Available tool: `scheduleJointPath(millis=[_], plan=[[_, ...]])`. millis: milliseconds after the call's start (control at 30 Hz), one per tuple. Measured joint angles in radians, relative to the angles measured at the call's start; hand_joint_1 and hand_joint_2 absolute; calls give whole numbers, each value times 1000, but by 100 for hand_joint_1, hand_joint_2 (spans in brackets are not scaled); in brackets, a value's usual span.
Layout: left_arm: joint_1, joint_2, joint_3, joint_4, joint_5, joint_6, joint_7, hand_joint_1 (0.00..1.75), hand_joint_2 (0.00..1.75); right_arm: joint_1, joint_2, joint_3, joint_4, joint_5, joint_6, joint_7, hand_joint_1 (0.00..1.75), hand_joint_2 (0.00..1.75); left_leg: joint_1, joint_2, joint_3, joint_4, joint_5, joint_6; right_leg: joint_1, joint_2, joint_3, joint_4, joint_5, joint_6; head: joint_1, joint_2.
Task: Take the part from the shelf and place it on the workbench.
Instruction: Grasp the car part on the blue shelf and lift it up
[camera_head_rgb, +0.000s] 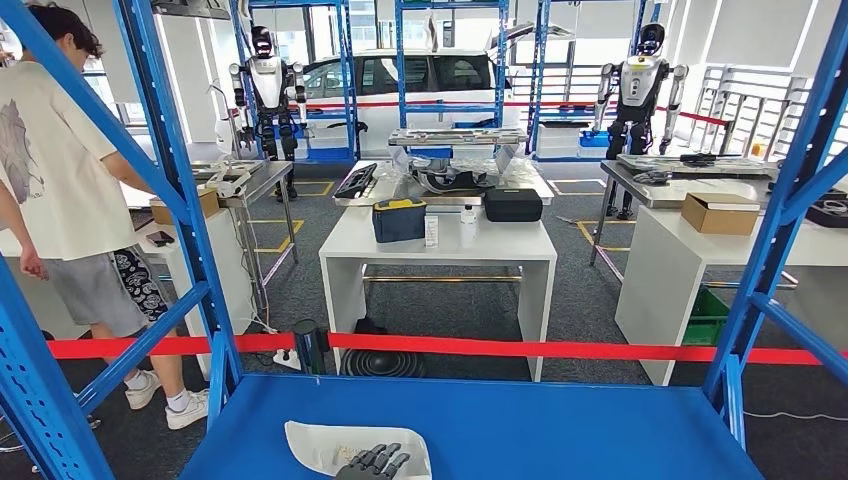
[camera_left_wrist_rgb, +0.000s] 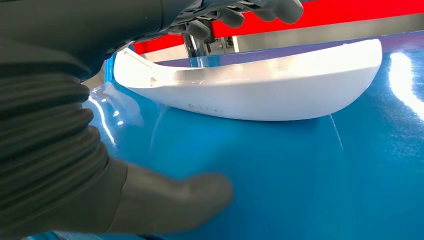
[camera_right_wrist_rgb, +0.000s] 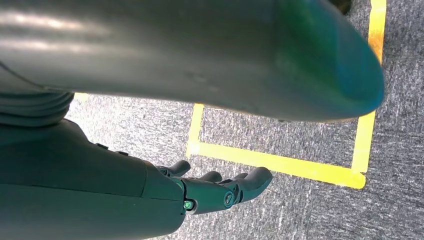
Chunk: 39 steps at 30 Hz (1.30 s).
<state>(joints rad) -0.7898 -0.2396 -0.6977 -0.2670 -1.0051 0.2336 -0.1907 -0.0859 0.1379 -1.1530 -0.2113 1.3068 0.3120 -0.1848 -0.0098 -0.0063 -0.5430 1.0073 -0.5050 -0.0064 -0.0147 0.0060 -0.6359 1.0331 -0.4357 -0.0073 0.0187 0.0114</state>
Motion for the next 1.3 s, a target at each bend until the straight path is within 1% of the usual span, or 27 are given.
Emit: scheduleJointPath(millis=[267,433,533,600,667,733,800,833,900,933,967,1033,1067,1100,1200,1300], plan=[[12,-6,0,3,-1,6,10,175,175,0,2,0,0,-4,0,0,0,0,0,0,0,0,0,0,0,0,0,0,0,0,0,0],[17,-5,1,7,0,26,39,173,175,1,2,0,0,-4,0,0,0,0,0,0,0,0,0,0,0,0,0,0,-1,1,0,0],[22,-3,10,10,1,58,61,152,175,1,2,0,0,-4,0,2,0,0,0,0,0,0,0,0,0,0,0,0,-1,1,0,0],[25,0,18,11,1,76,72,125,175,1,3,0,0,-4,0,2,0,0,0,0,0,0,0,0,0,0,0,0,-1,1,0,0],[28,3,24,11,1,88,76,93,175,1,4,0,0,-4,0,2,0,0,0,0,0,0,0,0,0,0,0,0,-1,1,0,0],[30,5,28,11,1,95,77,79,175,1,4,0,0,-4,0,3,0,0,0,0,0,0,0,0,0,0,0,0,-1,1,0,0],[31,6,31,11,1,101,75,82,175,1,4,0,0,-4,0,4,0,0,0,0,0,0,0,0,0,-1,0,0,-1,1,0,0],[31,6,32,11,2,104,73,91,175,1,4,0,0,-5,0,4,0,0,0,0,0,0,0,0,0,0,0,0,-1,1,0,0],[33,7,37,11,4,110,67,115,175,1,4,0,0,-5,0,4,0,0,0,0,0,0,0,0,0,0,0,0,-1,1,0,0],[33,7,39,11,5,113,62,113,175,1,4,0,0,-5,0,4,0,0,0,0,0,0,0,0,0,0,0,0,-1,1,0,0],[34,7,41,11,7,116,56,98,175,1,4,0,0,-5,0,4,0,0,0,0,0,0,0,0,0,-1,1,0,-1,1,0,0],[35,7,45,11,9,121,39,50,175,1,4,0,0,-5,0,4,0,0,0,0,0,0,0,0,0,-1,1,0,-1,1,0,0],[35,8,46,11,9,125,30,34,175,1,4,0,0,-5,0,4,0,0,0,0,0,0,0,0,0,-1,1,0,-1,1,0,0],[35,8,48,11,9,127,20,22,175,1,4,0,0,-5,0,4,0,0,0,0,0,0,0,1,0,-1,1,0,-1,1,0,0],[34,7,51,9,9,131,-1,4,175,1,4,0,1,-4,0,4,0,0,0,0,0,0,0,1,0,-1,1,0,-1,1,0,0],[32,7,55,6,9,132,-10,3,175,1,4,0,2,-4,0,4,0,0,0,0,0,0,0,1,0,-1,1,0,-1,1,0,0]])
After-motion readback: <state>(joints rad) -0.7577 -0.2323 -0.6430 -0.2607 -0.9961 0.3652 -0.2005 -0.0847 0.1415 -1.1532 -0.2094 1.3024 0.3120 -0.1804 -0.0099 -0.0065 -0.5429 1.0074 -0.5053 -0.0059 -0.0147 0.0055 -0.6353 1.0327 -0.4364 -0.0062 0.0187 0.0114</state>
